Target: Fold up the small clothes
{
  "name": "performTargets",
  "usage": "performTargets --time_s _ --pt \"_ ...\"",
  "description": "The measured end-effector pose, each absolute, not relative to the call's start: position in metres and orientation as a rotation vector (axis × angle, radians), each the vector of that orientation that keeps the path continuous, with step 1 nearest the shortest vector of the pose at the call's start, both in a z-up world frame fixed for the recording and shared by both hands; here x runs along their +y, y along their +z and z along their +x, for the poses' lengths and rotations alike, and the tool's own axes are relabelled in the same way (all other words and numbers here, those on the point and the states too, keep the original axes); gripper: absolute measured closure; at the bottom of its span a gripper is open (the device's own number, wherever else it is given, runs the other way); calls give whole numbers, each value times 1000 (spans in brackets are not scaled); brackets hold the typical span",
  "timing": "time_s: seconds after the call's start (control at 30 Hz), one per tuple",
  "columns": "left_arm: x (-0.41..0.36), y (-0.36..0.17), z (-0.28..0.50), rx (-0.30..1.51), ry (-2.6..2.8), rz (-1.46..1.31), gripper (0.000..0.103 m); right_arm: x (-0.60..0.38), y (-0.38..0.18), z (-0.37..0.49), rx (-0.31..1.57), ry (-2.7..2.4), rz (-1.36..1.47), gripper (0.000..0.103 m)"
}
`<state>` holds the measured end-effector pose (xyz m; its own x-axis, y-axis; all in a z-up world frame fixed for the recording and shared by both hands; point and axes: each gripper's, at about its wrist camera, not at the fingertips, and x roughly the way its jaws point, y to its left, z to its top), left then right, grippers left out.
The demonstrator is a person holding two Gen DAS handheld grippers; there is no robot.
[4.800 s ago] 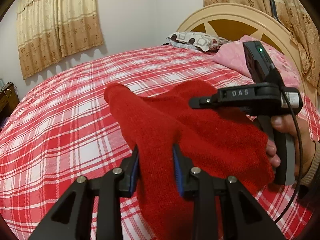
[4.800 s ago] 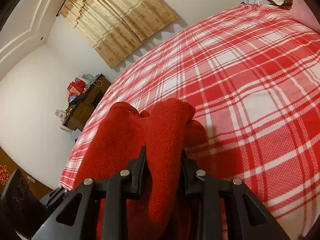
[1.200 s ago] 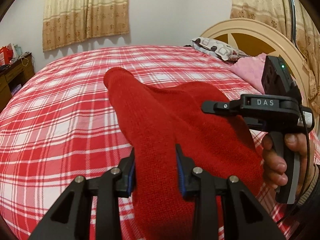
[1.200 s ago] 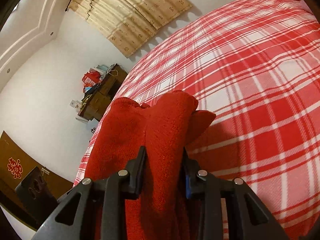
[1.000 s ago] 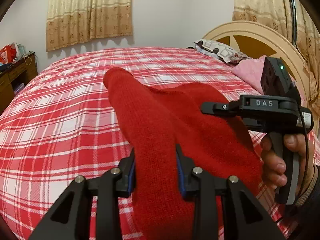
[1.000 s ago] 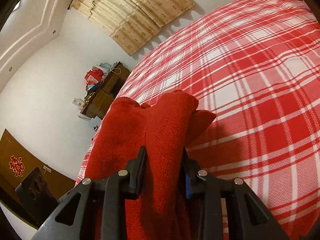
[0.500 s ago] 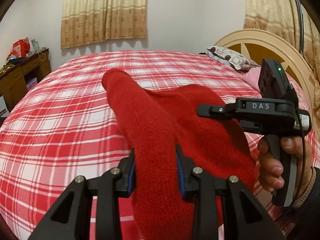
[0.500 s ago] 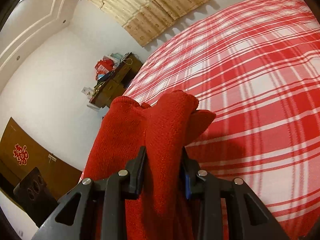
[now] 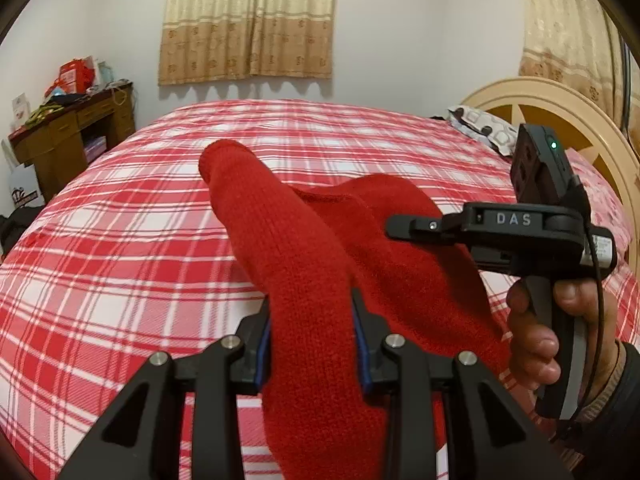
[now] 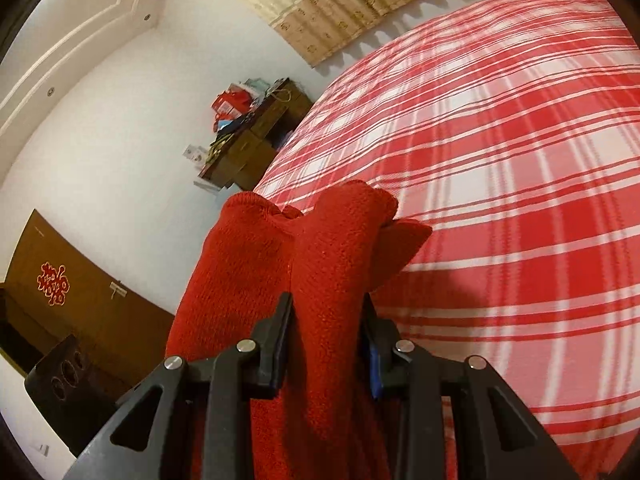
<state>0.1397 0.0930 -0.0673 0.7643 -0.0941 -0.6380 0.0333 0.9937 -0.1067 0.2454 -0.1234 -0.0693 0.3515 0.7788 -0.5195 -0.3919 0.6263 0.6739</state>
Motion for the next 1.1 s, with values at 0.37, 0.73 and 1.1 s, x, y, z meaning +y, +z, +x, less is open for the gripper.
performTargets --time_s 0.37,0.73,1.1 --pt "131 -70 118 698 -3 -108 69 -66 -72 238 971 872 447 71" --pt "159 -80 109 716 42 -136 69 -24 -83 235 1024 915 446 72" --pt "182 -94 100 744 77 -148 69 13 -93 233 1068 958 426 72"
